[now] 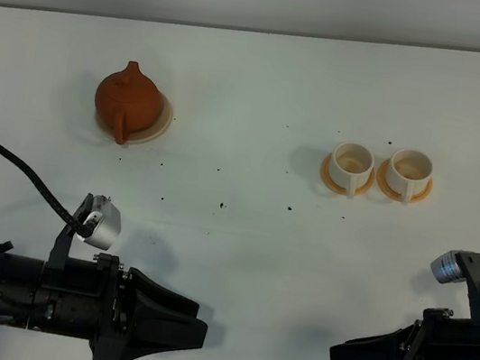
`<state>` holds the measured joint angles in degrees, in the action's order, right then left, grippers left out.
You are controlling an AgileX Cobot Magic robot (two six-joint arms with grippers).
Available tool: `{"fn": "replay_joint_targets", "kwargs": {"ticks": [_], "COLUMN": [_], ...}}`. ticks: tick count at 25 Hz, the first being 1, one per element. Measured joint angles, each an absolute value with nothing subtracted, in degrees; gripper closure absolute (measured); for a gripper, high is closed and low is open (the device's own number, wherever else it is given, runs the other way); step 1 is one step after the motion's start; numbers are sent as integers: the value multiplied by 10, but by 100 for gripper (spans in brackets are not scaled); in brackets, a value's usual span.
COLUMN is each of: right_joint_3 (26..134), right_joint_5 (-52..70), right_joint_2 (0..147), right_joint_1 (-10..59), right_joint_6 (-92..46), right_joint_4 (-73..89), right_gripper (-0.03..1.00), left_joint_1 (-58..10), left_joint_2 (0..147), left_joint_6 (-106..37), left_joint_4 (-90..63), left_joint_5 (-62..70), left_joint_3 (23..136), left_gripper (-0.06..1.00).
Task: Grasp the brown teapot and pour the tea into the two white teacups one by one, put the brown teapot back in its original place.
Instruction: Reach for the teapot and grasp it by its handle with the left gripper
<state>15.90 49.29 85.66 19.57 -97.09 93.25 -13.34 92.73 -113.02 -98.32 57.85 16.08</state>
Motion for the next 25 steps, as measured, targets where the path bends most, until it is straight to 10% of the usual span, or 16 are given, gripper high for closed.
{"fn": "replay_joint_targets", "kwargs": {"ticks": [25], "right_joint_3": [159], "right_joint_5": [493], "right_joint_2": [857], "right_joint_1": [196], "right_joint_6": [-971], "right_joint_4": [932], "right_gripper": [66], "left_joint_1": [-133], "left_joint_2": [927], "left_joint_6": [-1130], "left_joint_4": [-982], "left_joint_5": [579], "left_joint_3": [161], "left_gripper": [52]}}
